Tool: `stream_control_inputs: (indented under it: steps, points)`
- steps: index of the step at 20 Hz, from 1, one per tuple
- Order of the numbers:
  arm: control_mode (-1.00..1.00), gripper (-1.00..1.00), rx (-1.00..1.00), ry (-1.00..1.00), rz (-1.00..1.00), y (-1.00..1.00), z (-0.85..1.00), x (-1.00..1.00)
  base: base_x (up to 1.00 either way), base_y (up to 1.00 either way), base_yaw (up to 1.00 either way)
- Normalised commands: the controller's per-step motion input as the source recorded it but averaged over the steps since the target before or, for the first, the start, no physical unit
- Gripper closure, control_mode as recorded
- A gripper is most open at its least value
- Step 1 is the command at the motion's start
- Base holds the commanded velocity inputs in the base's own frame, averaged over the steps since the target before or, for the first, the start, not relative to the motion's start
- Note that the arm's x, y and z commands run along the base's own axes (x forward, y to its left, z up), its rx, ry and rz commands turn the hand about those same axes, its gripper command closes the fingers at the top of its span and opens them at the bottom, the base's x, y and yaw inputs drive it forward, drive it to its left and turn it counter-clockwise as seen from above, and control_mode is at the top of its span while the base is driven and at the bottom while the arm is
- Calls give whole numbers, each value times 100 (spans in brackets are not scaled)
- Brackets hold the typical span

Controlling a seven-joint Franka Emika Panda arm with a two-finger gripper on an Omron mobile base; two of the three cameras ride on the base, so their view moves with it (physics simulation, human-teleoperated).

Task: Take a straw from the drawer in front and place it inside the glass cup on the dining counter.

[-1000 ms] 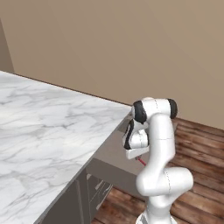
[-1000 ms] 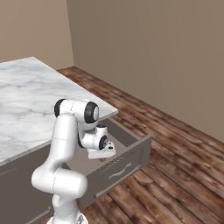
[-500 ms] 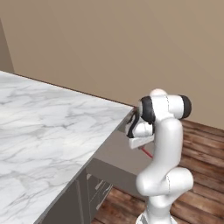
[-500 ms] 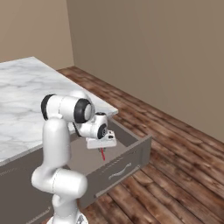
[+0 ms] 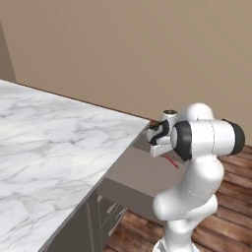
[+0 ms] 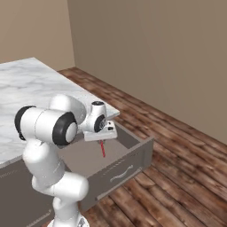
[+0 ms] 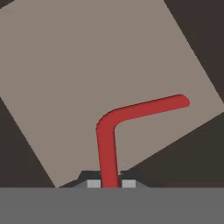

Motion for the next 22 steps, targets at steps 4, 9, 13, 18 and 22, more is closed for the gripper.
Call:
stream_control_inputs:
  steps: [4,9,13,18,22]
  points:
    - [-100,100,0,-6,0,0,100,-34,0,0,0]
    - [-100,100,0,0,0,0,100,-18,0,0,0]
    - [-100,100,13,0,0,0,100,-4,0,0,0]
    - [-100,100,22,0,0,5,99,-13,0,0,0]
    - [-100,100,17,0,0,29,78,-8,0,0,0]
